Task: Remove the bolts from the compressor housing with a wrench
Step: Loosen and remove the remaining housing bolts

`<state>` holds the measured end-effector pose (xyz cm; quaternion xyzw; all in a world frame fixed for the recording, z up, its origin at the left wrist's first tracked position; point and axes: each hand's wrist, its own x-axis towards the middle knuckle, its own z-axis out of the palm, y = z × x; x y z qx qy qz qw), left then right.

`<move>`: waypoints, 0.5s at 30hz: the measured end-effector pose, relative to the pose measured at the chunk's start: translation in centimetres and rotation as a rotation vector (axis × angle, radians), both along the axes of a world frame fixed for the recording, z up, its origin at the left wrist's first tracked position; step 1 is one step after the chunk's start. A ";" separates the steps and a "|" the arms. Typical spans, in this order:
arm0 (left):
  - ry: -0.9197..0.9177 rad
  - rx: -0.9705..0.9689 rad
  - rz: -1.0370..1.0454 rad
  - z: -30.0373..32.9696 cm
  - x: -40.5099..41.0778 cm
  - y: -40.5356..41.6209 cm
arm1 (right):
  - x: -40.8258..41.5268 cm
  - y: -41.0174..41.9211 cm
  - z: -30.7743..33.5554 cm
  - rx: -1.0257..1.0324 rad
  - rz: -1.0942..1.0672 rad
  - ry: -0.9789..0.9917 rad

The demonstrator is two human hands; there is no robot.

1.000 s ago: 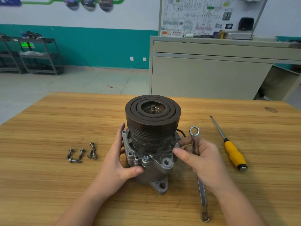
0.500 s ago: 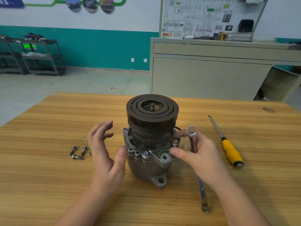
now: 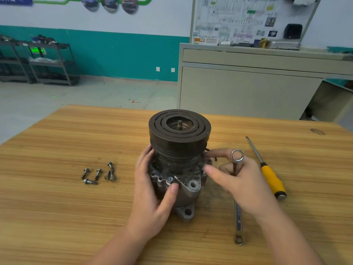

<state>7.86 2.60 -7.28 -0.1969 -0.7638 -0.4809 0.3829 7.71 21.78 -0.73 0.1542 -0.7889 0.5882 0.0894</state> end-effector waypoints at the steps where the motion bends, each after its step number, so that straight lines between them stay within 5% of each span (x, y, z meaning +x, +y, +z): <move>1: 0.000 0.005 -0.002 -0.1 0.0 0.0 | 0.0 0.0 0.0 0.015 -0.013 0.002; 15: -0.018 0.034 -0.008 -0.3 0.1 0.0 | 0.2 -0.2 0.5 0.139 0.018 0.029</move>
